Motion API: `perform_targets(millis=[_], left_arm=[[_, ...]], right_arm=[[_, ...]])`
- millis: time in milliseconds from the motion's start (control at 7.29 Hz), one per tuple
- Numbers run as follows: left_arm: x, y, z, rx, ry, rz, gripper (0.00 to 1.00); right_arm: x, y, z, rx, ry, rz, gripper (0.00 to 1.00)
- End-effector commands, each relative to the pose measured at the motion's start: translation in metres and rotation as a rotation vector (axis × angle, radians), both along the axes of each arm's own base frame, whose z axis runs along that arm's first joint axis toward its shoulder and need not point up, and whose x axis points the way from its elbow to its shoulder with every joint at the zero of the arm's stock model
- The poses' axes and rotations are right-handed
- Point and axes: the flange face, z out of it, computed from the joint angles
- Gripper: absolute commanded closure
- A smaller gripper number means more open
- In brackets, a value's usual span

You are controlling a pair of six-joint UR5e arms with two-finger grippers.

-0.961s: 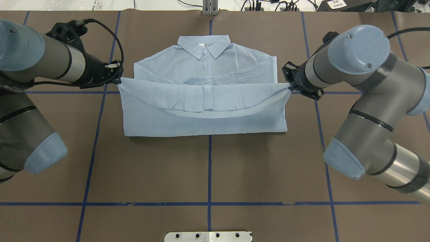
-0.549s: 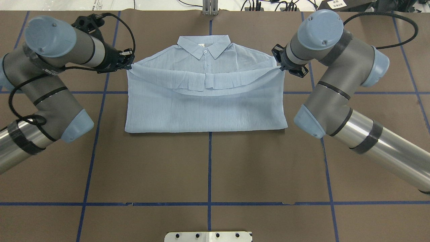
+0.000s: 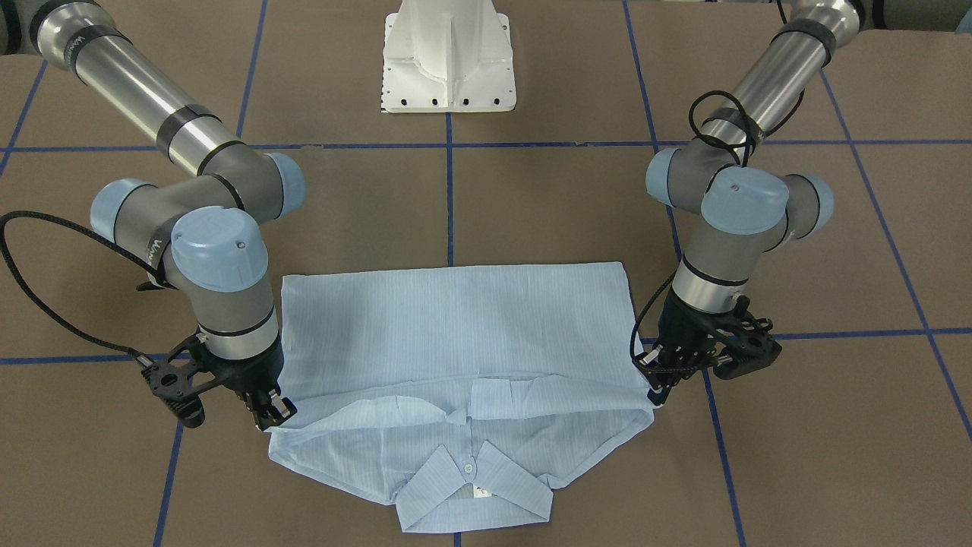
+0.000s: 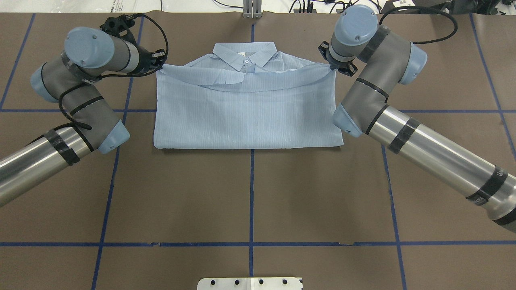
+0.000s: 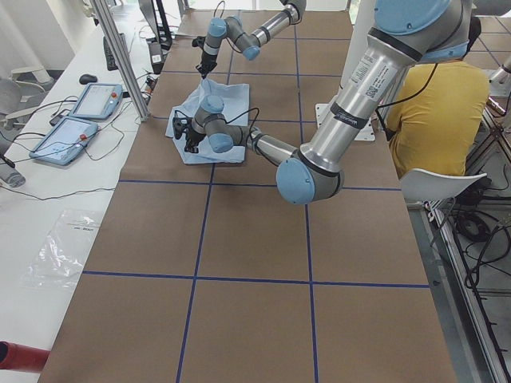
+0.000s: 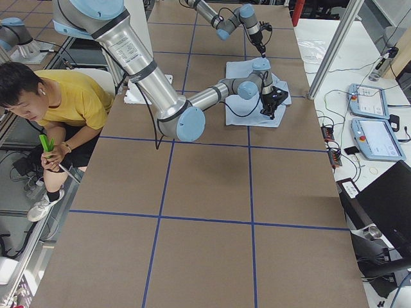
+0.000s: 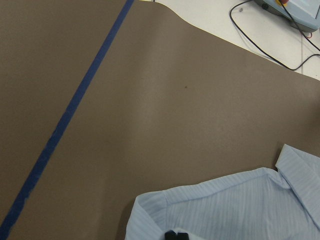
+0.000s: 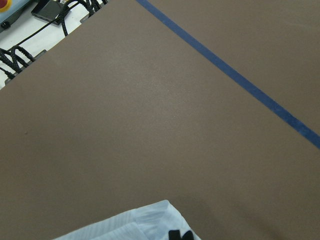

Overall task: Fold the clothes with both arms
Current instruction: 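Lower the hem onto the collar and open both grippers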

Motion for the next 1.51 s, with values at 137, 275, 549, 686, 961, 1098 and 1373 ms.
perform_targets(millis=[137,275,549,686,961,1098,1373], left_arm=[[0.012,-0.014,0.028,0.010,-0.007,-0.015,1.00],[0.014,-0.013,0.030,0.008,-0.009,-0.013,1.00],[0.015,-0.013,0.035,0.001,-0.015,-0.012,1.00],[0.015,-0.013,0.034,0.004,-0.015,-0.011,1.00],[0.014,-0.012,0.035,0.007,-0.016,-0.007,0.37],[0.011,-0.014,0.028,0.037,-0.018,0.001,0.34],[0.006,-0.012,0.018,0.065,0.007,0.005,0.23]], right_arm=[[-0.011,-0.011,0.017,0.007,0.017,0.008,1.00],[-0.015,-0.010,0.015,0.010,0.016,0.004,1.00],[-0.018,-0.009,0.014,0.010,0.016,0.001,1.00],[-0.019,-0.010,0.010,0.013,0.013,0.001,0.95],[-0.017,-0.012,0.003,0.032,0.014,-0.022,0.21],[-0.012,-0.011,-0.006,0.046,0.000,-0.016,0.00],[0.019,0.024,-0.003,0.077,-0.061,-0.027,0.00]])
